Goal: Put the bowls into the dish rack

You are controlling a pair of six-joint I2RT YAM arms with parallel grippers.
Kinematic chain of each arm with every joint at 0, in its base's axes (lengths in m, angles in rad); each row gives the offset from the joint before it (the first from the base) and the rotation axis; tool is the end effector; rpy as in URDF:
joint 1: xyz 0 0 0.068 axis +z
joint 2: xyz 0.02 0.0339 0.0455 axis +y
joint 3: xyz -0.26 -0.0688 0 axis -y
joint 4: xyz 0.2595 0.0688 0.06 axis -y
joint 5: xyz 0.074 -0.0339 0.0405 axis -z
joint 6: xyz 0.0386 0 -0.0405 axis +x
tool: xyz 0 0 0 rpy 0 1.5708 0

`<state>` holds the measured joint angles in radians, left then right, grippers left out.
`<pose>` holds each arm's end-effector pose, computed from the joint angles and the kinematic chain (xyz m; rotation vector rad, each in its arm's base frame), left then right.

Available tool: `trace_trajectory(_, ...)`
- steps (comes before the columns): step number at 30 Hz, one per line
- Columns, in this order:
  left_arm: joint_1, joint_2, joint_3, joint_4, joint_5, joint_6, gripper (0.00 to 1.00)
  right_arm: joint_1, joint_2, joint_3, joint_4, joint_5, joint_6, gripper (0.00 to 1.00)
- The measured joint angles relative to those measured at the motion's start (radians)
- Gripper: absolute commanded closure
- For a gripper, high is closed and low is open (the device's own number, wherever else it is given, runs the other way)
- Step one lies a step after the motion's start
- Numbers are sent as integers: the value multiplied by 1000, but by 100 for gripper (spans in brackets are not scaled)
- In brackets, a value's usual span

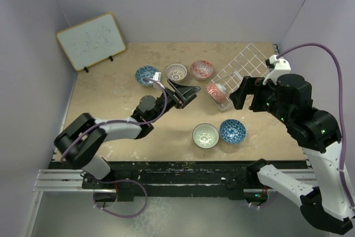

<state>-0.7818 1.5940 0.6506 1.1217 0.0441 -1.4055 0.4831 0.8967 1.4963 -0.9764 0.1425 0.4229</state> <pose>0.2385 -0.2392 0.2185 -0.4702 1.6021 -1.7907 0.1287 0.0613 0.4713 0.0362 1.9714 0.4595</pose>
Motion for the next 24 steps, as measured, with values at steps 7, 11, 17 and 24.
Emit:
trace_trajectory(7,-29,-309,73,-545,53,329,6,0,6,110,-35,16,0,0)
trace_trajectory(11,-84,-354,134,-784,45,517,8,0,13,190,-45,24,0,0)
trace_trajectory(17,-261,-262,262,-1053,-21,780,12,0,35,304,-74,28,0,0)
trace_trajectory(24,-447,-119,354,-1150,-116,1004,17,0,39,344,-85,26,0,0)
